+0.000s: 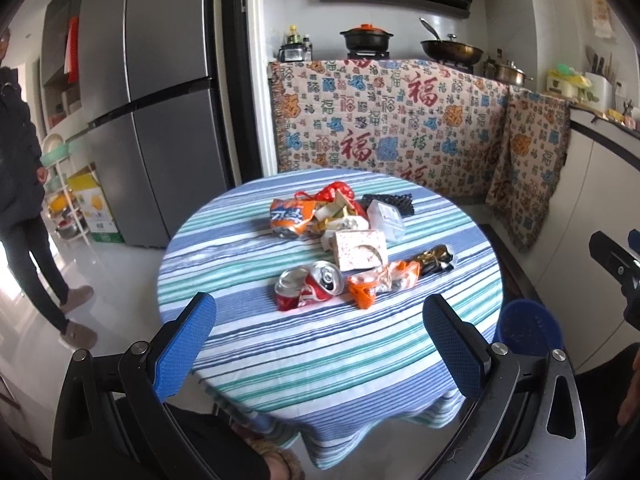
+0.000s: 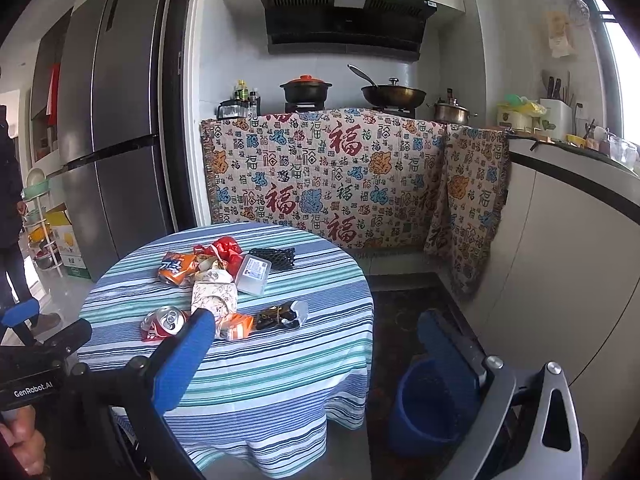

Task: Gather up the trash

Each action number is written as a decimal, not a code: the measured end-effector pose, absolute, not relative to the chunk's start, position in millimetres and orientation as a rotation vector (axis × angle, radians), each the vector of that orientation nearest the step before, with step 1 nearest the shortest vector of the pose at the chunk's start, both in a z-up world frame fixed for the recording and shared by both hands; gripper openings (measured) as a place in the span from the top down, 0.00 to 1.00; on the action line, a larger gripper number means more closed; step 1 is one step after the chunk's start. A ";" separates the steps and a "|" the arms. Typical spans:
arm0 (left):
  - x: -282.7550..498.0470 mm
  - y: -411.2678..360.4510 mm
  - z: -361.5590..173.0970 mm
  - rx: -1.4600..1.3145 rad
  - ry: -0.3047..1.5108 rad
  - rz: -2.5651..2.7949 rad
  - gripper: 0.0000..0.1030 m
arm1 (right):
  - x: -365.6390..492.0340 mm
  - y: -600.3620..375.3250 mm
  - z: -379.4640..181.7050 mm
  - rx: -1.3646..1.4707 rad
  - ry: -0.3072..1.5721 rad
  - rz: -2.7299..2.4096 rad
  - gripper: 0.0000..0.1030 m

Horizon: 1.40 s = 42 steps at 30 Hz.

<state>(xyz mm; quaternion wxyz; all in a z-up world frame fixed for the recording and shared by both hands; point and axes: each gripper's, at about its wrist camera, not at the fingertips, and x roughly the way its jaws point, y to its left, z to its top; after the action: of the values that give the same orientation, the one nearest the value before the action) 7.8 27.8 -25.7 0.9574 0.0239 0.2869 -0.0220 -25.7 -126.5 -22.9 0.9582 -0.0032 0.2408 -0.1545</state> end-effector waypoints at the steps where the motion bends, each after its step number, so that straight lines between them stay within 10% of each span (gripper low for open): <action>1: 7.9 27.8 -26.1 0.048 0.582 -0.046 0.00 | -25.7 -125.8 -23.3 -0.008 0.489 -0.311 0.00; 42: 53.8 48.5 -83.0 0.005 0.758 -0.091 0.00 | -15.7 -122.0 -42.9 -0.015 0.540 -0.278 0.00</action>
<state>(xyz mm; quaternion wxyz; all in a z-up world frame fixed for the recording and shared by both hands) 53.8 48.5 -83.0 0.9280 0.0026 0.3700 -0.0443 -15.7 -122.0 -42.9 0.9542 -0.0075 0.2659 -0.1370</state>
